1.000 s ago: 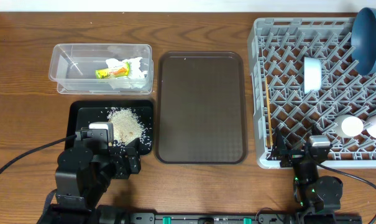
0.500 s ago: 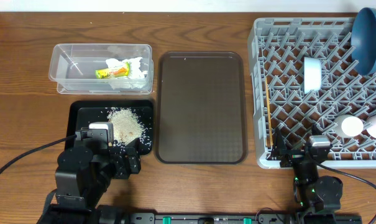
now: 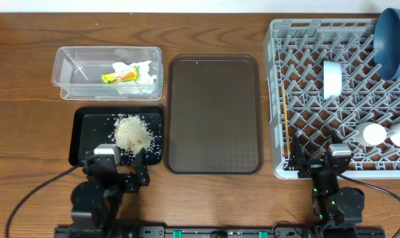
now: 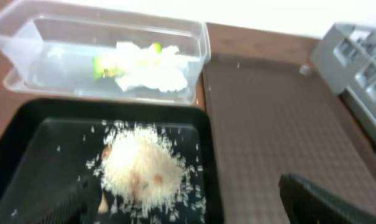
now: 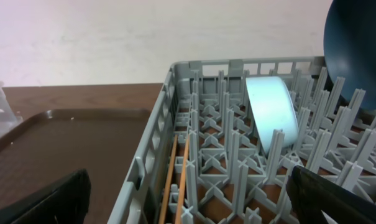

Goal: Sort waste into correct bins and load items into the dishwasher rack

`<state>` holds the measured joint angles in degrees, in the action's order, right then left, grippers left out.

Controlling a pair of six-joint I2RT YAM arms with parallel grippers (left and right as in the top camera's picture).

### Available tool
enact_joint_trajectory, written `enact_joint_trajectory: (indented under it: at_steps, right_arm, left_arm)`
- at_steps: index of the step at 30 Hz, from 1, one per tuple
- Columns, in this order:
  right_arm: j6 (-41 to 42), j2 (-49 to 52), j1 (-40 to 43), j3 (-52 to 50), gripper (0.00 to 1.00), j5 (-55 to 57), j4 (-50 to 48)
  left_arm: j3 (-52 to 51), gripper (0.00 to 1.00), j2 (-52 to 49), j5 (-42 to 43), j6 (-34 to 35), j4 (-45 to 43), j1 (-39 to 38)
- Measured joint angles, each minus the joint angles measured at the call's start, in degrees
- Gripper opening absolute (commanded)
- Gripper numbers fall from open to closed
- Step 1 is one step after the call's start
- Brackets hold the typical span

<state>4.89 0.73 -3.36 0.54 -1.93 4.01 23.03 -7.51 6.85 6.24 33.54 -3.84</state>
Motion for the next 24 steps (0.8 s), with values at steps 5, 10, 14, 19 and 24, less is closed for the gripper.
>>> enact_joint_trajectory:
  at_steps: [5,10,14,19,24]
  right_arm:
    - [0.0,0.0,0.0,0.0,0.99,0.0,0.0]
    - [0.0,0.0,0.0,0.0,0.99,0.0,0.0]
    - [0.0,0.0,0.0,0.0,0.99,0.0,0.0]
    - [0.0,0.0,0.0,0.0,0.99,0.0,0.0]
    - [0.0,0.0,0.0,0.0,0.99,0.0,0.0]
  left_arm:
    - [-11.1,0.94,6.2,0.0,-0.1,-12.1,0.0]
    - [-19.1,0.94,6.8,-0.8,-0.2,-25.6,0.0]
    - [-21.4,0.94,6.9,-2.9,-0.2,-31.3,0.0]
    - [-21.4,0.94,6.9,-4.1,-0.2,-31.1,0.0]
    - [-21.4,0.94,6.9,-4.3,-0.2,-31.1,0.0]
